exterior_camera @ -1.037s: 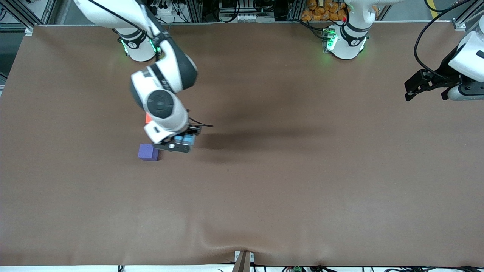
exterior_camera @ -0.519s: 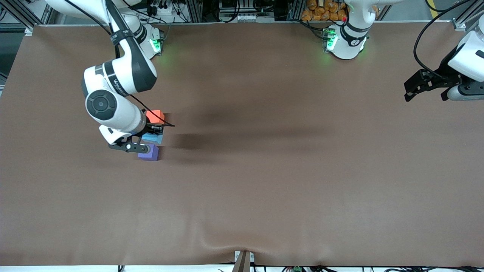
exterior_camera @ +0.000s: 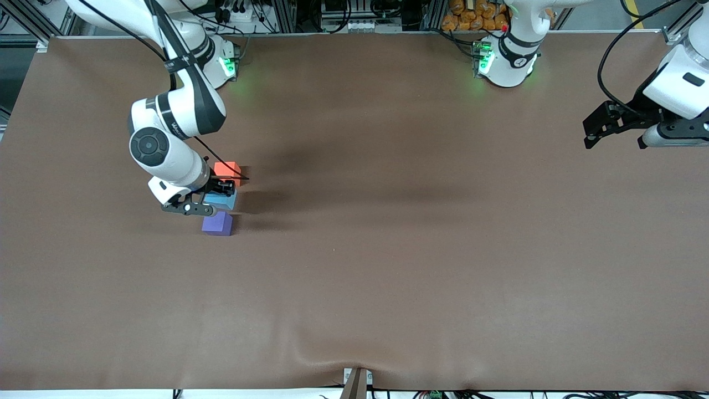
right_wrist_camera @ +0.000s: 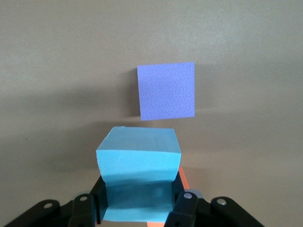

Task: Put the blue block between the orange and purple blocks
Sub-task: 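Carry the blue block with the right gripper toward the orange block, then lower the blue block between the orange and purple blocks, open the right gripper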

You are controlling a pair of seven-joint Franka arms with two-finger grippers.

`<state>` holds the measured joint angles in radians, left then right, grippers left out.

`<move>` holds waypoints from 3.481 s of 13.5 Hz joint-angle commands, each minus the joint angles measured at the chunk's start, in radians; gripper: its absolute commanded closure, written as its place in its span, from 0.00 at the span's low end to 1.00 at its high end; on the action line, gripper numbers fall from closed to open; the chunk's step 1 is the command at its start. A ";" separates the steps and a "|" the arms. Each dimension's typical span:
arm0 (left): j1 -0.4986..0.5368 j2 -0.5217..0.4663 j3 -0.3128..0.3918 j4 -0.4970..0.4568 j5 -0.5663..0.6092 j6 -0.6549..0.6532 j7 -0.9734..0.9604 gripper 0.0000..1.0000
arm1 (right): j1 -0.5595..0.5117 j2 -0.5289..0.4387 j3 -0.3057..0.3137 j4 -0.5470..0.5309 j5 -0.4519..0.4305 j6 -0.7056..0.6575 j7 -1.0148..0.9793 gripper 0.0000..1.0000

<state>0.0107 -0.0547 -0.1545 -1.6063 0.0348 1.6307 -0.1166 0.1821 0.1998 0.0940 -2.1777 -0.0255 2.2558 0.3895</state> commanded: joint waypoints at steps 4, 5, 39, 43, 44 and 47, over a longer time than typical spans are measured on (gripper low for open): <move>0.005 0.001 -0.003 -0.003 0.017 0.003 -0.008 0.00 | -0.023 -0.037 0.010 -0.063 0.012 0.050 -0.044 0.72; 0.005 0.001 -0.003 -0.007 0.017 0.003 -0.008 0.00 | -0.023 -0.036 0.009 -0.066 0.012 0.059 -0.067 0.71; 0.009 0.041 0.009 0.020 0.004 0.021 -0.005 0.00 | -0.069 0.105 -0.017 -0.136 0.019 0.254 -0.138 0.00; 0.009 0.041 0.009 0.016 0.004 0.015 0.000 0.00 | -0.055 0.089 -0.016 -0.082 0.102 0.135 -0.136 0.00; 0.009 0.041 0.009 0.016 0.005 0.015 0.002 0.00 | -0.052 0.084 -0.016 -0.020 0.139 0.028 -0.135 0.00; 0.009 0.041 0.009 0.016 0.005 0.015 0.002 0.00 | -0.047 0.079 -0.017 0.230 0.194 -0.301 -0.132 0.00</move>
<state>0.0187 -0.0160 -0.1431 -1.5990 0.0348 1.6538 -0.1166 0.1365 0.2890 0.0728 -2.0970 0.1390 2.1250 0.2686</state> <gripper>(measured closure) 0.000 0.000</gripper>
